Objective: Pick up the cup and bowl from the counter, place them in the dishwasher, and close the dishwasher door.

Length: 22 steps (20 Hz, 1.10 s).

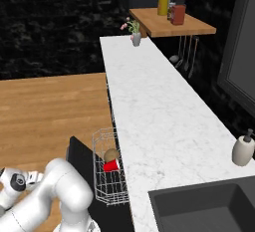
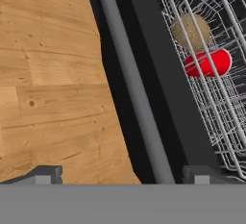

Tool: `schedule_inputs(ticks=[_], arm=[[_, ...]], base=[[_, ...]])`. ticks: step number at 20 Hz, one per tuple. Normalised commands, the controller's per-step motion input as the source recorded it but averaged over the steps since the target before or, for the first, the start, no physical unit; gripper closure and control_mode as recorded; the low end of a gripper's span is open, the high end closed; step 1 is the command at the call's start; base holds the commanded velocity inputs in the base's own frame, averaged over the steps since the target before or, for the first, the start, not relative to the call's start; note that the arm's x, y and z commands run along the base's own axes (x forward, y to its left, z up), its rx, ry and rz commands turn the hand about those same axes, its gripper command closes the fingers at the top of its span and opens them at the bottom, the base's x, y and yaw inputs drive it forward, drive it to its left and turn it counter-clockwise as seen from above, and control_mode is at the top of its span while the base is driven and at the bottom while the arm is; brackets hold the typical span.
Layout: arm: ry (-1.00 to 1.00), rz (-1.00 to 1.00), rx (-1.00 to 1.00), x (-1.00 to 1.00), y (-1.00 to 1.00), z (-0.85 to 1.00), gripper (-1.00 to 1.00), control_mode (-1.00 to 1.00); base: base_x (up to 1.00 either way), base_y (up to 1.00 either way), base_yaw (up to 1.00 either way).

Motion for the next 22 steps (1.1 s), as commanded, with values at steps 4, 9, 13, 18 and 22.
schedule_inputs(ticks=[4, 9, 13, 18, 22], arm=[[0.00, 0.00, -0.08, 0.45, 0.00, -0.35, -1.00, -1.00], [0.00, 0.00, -0.03, 0.61, 0.00, -0.25, -1.00, -1.00], [-0.05, 0.00, -0.06, 0.43, 0.00, -0.43, -1.00, -1.00], [0.00, 0.00, -0.14, 0.22, 0.19, -0.64, -1.00, -1.00], [-0.01, 0.00, -0.15, 0.33, 0.27, -0.67, -1.00, -1.00]], base=[[0.00, 0.00, 0.00], [0.00, 0.00, 0.00], [0.00, 0.00, 0.00], [0.00, 0.00, 0.00], [0.00, 0.00, 0.00]])
